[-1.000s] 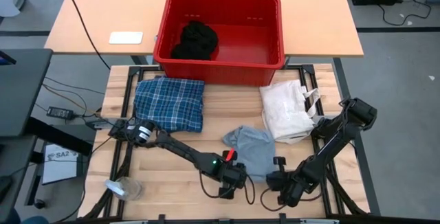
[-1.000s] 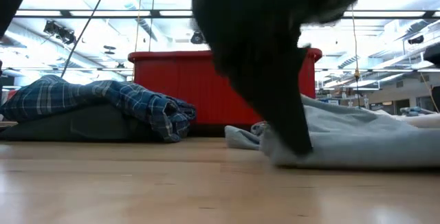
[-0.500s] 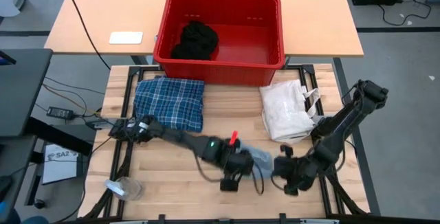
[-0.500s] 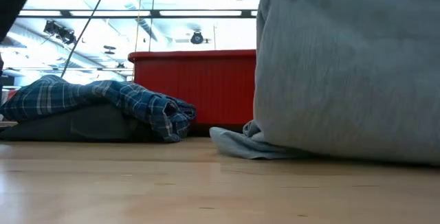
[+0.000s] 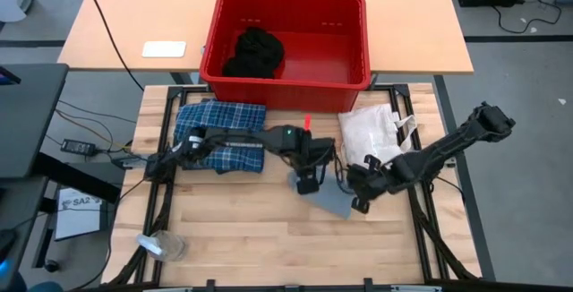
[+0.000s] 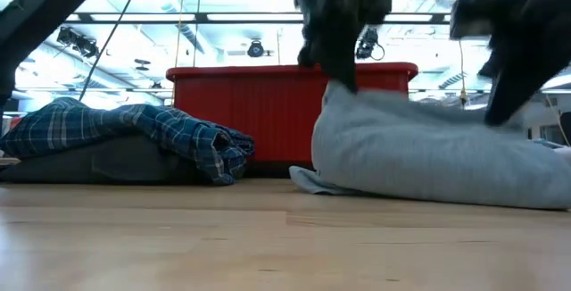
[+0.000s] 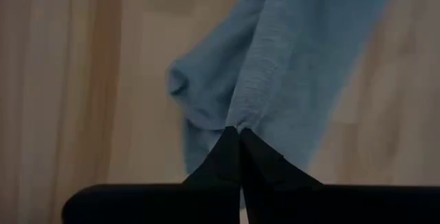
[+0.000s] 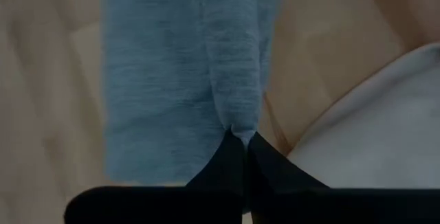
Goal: Fold Laundry from Bin
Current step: Fold the gray shirt, then stack the gray shirt on top of the plaid pants
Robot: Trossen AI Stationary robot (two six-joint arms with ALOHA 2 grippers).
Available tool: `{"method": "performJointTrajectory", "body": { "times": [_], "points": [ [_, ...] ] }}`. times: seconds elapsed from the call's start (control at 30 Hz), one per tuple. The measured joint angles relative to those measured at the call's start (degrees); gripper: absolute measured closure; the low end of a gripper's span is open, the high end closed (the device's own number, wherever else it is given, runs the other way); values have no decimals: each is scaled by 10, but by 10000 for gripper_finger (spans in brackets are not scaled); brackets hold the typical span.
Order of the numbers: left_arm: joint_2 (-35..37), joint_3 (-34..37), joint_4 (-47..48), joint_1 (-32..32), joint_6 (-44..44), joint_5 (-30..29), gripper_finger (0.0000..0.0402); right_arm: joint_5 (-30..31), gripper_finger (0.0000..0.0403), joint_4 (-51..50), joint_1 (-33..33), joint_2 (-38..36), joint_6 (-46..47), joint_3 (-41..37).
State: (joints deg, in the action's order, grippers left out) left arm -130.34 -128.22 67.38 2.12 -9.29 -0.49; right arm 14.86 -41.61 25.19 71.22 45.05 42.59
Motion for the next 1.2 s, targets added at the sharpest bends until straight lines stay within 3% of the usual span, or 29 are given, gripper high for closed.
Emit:
{"method": "performJointTrajectory", "body": {
  "times": [0.2,0.53,0.73,0.93,1.1,1.2],
  "points": [
    [-2,84,-47,-65,8,29,395,-56,398,110,-83,0,3,-80],
    [-1,85,-136,-116,18,18,323,-129,392,167,-106,-1,100,-112],
    [27,86,-55,-136,-20,33,243,-154,300,161,-106,-34,181,-95],
    [104,87,16,-130,-64,33,201,-154,210,159,-116,-110,234,-92],
    [131,86,-10,-102,-74,64,190,-78,155,147,-133,-165,167,-91],
    [120,87,-24,-84,-93,72,189,-50,127,142,-156,-163,105,-92]
  ]
}}
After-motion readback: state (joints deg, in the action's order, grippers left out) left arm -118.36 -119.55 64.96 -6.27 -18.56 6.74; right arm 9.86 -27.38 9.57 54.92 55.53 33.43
